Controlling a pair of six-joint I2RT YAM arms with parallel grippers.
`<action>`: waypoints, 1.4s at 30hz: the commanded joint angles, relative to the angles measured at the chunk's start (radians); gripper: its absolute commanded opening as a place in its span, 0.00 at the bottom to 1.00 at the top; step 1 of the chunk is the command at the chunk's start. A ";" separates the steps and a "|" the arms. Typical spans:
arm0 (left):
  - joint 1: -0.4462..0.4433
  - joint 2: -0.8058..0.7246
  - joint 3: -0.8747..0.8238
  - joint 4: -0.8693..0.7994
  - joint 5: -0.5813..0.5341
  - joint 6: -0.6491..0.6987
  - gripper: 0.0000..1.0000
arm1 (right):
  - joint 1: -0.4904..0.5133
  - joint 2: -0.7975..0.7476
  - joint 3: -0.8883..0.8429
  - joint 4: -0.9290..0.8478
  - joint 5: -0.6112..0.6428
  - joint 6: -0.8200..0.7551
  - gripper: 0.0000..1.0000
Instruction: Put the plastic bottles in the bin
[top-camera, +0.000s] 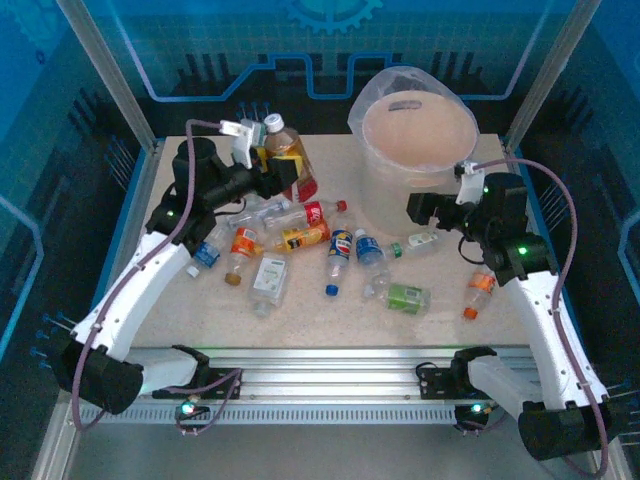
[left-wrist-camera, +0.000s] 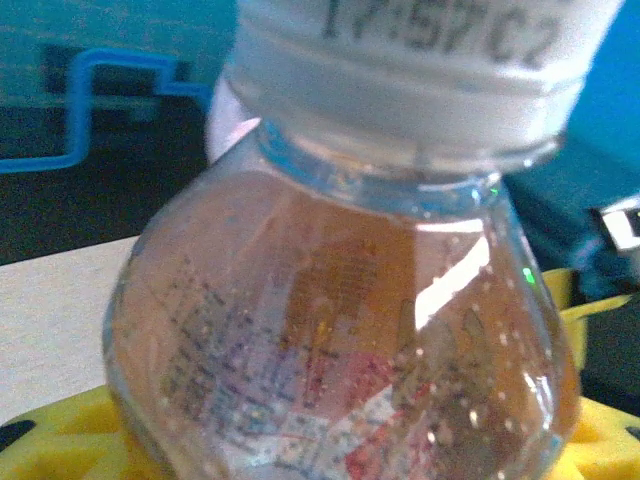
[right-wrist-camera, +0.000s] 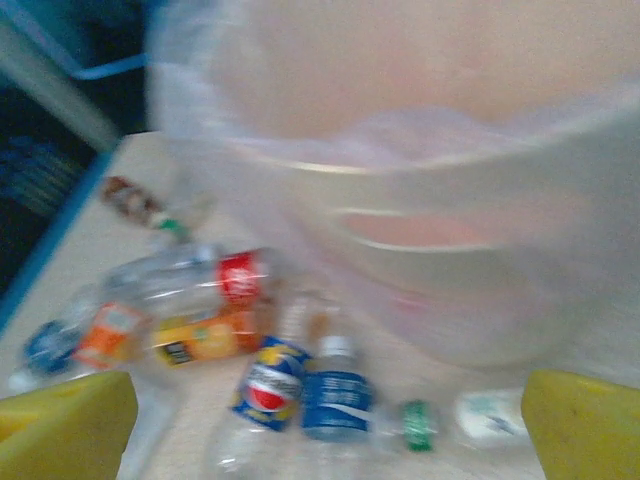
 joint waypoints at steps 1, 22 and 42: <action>-0.021 0.050 0.018 0.255 0.185 -0.172 0.41 | 0.022 0.026 0.026 0.132 -0.323 -0.023 1.00; -0.119 0.213 0.125 0.522 0.528 -0.443 0.41 | 0.293 0.298 0.337 0.175 -0.554 -0.255 1.00; -0.125 0.108 0.083 0.427 0.577 -0.309 0.26 | 0.294 0.269 0.319 0.134 -0.294 -0.255 1.00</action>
